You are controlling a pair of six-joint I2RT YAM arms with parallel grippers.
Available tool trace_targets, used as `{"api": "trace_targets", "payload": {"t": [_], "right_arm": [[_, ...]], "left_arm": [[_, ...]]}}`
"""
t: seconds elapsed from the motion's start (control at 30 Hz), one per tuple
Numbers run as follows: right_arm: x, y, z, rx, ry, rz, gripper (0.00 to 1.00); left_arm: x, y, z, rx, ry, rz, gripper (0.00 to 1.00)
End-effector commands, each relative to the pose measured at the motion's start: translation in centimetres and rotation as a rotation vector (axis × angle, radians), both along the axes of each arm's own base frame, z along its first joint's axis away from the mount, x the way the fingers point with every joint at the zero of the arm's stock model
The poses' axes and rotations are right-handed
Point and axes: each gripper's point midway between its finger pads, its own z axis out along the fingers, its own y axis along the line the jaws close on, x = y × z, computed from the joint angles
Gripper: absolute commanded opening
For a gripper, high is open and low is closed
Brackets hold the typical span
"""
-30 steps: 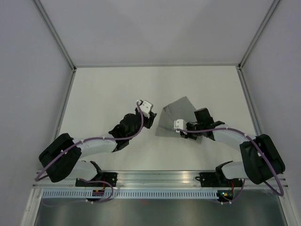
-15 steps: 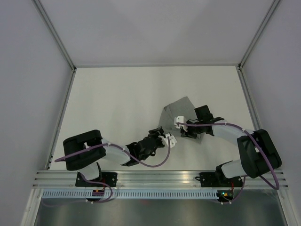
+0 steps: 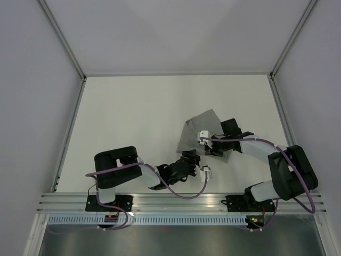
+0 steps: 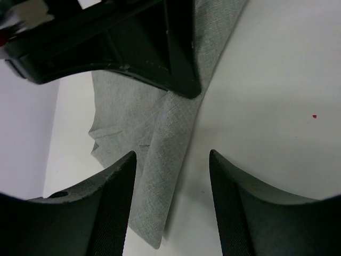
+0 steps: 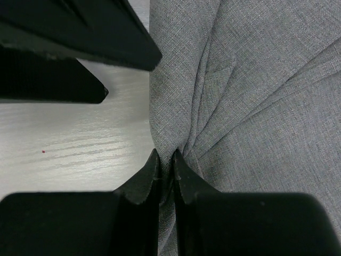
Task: Fold the napkin, place the utensils inside, and roll it up
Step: Roll the napkin with the utensil
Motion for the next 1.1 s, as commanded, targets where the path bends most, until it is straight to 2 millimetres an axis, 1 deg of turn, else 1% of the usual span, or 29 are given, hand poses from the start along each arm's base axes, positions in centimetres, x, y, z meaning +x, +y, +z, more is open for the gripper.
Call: {"api": "trace_targets", "payload": {"t": [0.0,0.03,0.07,0.13,0.17,0.23,0.3,0.43,0.47,0.5,0.53,0.6,0.63,0.67,0.7,0.77,0.83,0.93,0.97,1.07], "right_arm": [[-1.2,-1.1,-1.7,-0.049,0.075,-0.019,0.0],[-1.2,-1.1,-1.7,-0.049,0.075,-0.019,0.0],[-1.1,-1.1,-1.7,-0.048,0.076,-0.022,0.0],[-1.0,-1.1,-1.7,-0.048,0.074,-0.022,0.01],[-1.0,-1.1,-1.7,-0.048,0.074,-0.022,0.0],[-1.1,-1.1,-1.7,-0.048,0.075,-0.024,0.0],[-1.1,-1.1,-1.7,-0.047,0.076,-0.025,0.0],[-0.9,-1.2,-1.7,-0.045,0.076,-0.03,0.0],[-0.9,-1.2,-1.7,-0.045,0.076,-0.03,0.01],[-0.9,-1.2,-1.7,-0.045,0.076,-0.032,0.0],[-0.9,-1.2,-1.6,-0.044,0.077,-0.031,0.01],[-0.9,-1.2,-1.6,-0.043,0.075,-0.031,0.01],[-0.8,-1.2,-1.6,-0.043,0.076,-0.033,0.01],[-0.9,-1.2,-1.6,-0.043,0.076,-0.031,0.0],[-0.9,-1.2,-1.6,-0.043,0.078,-0.031,0.0],[-0.9,-1.3,-1.6,-0.042,0.078,-0.034,0.0],[-0.8,-1.2,-1.5,-0.038,0.075,-0.031,0.0],[-0.9,-1.2,-1.5,-0.037,0.078,-0.032,0.0],[-0.8,-1.2,-1.5,-0.036,0.076,-0.029,0.0],[-0.9,-1.2,-1.5,-0.036,0.081,-0.031,0.0]], "left_arm": [[-0.2,-2.4,1.0,-0.008,-0.068,-0.1,0.62],[-0.2,-2.7,1.1,-0.014,-0.058,-0.114,0.63],[0.1,-2.5,0.4,0.006,-0.043,-0.108,0.63],[0.4,-2.7,0.4,0.003,-0.04,-0.107,0.63],[0.8,-2.6,0.4,0.005,-0.044,-0.098,0.64],[0.9,-2.7,0.2,0.011,-0.038,-0.107,0.64],[1.1,-2.8,-0.3,0.034,-0.023,-0.111,0.64],[0.9,-3.0,-1.4,0.075,-0.003,-0.134,0.62],[1.2,-2.8,-1.5,0.075,0.014,-0.126,0.61],[1.4,-3.1,-1.4,0.072,0.022,-0.126,0.59],[1.5,-2.9,-2.0,0.093,0.038,-0.121,0.55],[1.9,-2.9,-2.0,0.095,0.044,-0.115,0.51],[2.0,-2.9,-2.0,0.097,0.046,-0.114,0.48],[2.2,-2.7,-2.3,0.107,0.053,-0.107,0.46],[2.4,-2.9,-2.1,0.105,0.057,-0.102,0.45],[2.5,-2.9,-2.4,0.118,0.063,-0.107,0.42],[2.9,-2.8,-2.7,0.129,0.066,-0.099,0.36],[3.3,-2.8,-3.0,0.147,0.075,-0.093,0.32],[3.3,-2.9,-3.1,0.158,0.081,-0.098,0.31],[3.2,-3.2,-3.1,0.171,0.088,-0.111,0.23]]}}
